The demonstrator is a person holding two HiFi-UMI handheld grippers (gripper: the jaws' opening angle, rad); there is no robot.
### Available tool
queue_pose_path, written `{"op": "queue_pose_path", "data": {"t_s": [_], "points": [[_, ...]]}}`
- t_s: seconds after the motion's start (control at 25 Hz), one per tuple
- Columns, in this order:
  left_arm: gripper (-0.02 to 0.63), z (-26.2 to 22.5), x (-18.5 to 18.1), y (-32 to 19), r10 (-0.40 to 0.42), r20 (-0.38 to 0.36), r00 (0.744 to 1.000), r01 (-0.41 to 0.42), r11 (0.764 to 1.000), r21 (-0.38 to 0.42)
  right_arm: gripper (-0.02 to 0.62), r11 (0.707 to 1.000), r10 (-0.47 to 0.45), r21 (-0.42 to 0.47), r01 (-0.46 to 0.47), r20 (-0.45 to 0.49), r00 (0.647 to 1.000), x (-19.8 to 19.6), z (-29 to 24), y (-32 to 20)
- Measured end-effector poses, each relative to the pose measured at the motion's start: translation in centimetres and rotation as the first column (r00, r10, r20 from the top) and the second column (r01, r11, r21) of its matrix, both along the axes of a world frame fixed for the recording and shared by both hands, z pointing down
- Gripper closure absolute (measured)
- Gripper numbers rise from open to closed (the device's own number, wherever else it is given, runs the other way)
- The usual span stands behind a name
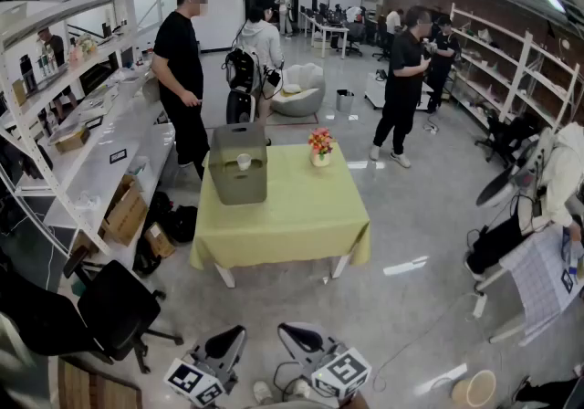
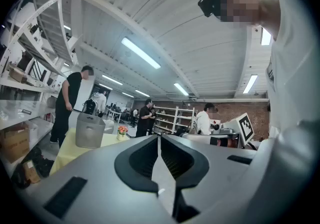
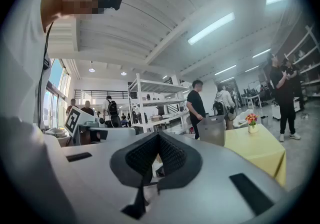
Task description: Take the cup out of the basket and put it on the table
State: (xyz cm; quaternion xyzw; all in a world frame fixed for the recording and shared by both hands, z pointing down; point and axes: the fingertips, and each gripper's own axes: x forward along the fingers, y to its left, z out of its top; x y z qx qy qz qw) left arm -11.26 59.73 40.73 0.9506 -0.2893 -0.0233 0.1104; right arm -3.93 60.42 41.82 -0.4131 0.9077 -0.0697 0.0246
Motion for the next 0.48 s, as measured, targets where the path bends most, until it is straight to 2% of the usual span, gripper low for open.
{"op": "queue_pose_path", "data": {"t_s": [0.32,0.48], "points": [[0.581,-0.2,1.7,-0.2,-0.008,-0.001,1.000,0.008,1.000,0.009,0.589,1.000,-0.008,-0.004,0.008,-0.004,1.000,1.2,-0.5,-0.3],[0.587,-0.5,2.7,0.1,-0.024,-0.031,0.999,0.024,1.000,0.006,0.589,1.000,-0.021,-0.003,0.021,-0.004,1.000,2.2,-0.7,0.0]]}}
